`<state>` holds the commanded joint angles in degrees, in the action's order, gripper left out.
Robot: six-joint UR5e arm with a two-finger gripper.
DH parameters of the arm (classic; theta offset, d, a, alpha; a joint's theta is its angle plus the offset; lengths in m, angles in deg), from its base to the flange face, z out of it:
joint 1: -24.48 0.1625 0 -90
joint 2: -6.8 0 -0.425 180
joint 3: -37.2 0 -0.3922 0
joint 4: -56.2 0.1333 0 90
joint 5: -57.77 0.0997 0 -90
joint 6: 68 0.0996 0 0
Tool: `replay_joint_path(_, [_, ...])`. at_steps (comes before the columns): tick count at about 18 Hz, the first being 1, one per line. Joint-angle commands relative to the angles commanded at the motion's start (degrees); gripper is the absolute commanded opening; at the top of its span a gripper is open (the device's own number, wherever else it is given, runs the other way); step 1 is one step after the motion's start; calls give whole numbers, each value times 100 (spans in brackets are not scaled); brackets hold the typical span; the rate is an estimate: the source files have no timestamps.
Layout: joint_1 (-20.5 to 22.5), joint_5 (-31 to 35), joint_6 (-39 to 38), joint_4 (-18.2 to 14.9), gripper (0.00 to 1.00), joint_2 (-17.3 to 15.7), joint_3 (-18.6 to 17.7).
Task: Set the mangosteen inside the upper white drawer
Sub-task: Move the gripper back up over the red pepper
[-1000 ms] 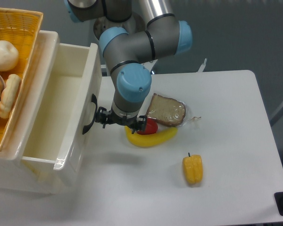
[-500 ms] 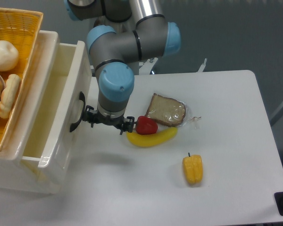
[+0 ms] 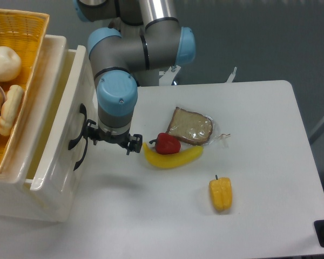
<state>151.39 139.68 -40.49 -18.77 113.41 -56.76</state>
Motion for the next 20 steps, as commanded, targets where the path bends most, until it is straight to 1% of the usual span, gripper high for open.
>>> replay_joint_path(8, [-26,0,9,0,100,-9,0])
replay_joint_path(10, [35,0,44,9,100,0,9])
replay_joint_path(12, [350,-9,79,53,100,-9,105])
replay_joint_path(13, [430,43,105,53,100,17,218])
replay_joint_path(14, [500,244,219,61,100,26,272])
replay_joint_path(16, [711,797,700,53,100,9,264])
replay_joint_path(17, [773,974,1016,61,100,17,246])
replay_joint_path(20, [1220,1081,1625,62,100,17,255])
